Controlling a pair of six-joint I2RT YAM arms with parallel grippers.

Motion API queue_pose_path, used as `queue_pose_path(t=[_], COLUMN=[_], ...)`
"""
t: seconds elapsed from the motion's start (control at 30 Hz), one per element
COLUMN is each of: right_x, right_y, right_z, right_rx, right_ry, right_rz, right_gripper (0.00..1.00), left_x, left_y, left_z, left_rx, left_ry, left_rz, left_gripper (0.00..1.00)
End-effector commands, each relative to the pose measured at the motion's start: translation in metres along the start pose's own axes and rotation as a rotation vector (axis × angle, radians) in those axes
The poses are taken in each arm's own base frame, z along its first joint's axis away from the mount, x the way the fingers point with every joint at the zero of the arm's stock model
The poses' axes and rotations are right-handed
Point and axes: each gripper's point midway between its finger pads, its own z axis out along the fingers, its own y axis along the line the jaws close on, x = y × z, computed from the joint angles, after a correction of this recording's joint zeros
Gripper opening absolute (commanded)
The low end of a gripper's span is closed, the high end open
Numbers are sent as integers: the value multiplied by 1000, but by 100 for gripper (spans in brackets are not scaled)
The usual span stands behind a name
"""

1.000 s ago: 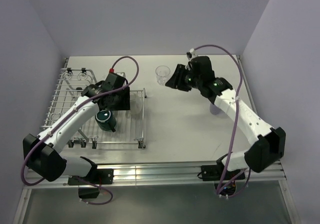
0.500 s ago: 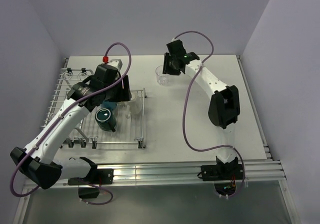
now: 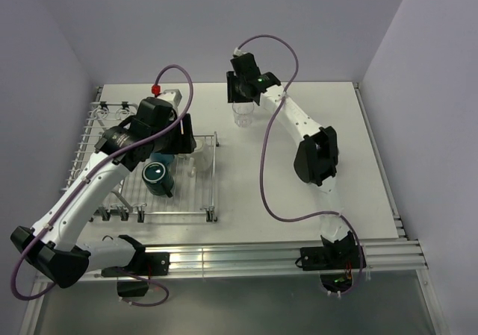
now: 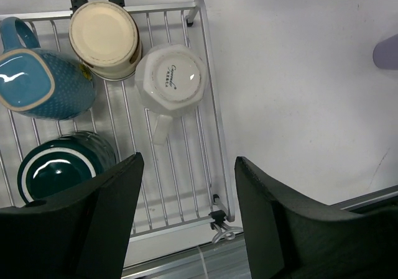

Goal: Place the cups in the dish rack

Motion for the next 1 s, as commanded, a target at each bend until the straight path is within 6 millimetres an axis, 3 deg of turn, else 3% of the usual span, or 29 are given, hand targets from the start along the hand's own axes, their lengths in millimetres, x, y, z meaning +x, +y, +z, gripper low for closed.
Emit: queue_pose_path(t=[0.0,0.53,0.97], right_x=[7,40,50], right_y=[0,-9,-14], right_z=[14,51,64], right_rx=[11,34,50], right_ry=[20,99,118], right_rz=[-35,-79,-106], right_gripper=[48,49,50], left_x=[-6,-5,-4], left_y=[-6,-9,-14], left_z=[-9,-5,-3], left_rx=[41,51,58], left_ry=[-41,-32,-20], left_rz=[14,17,14], left_gripper=[67,67,66])
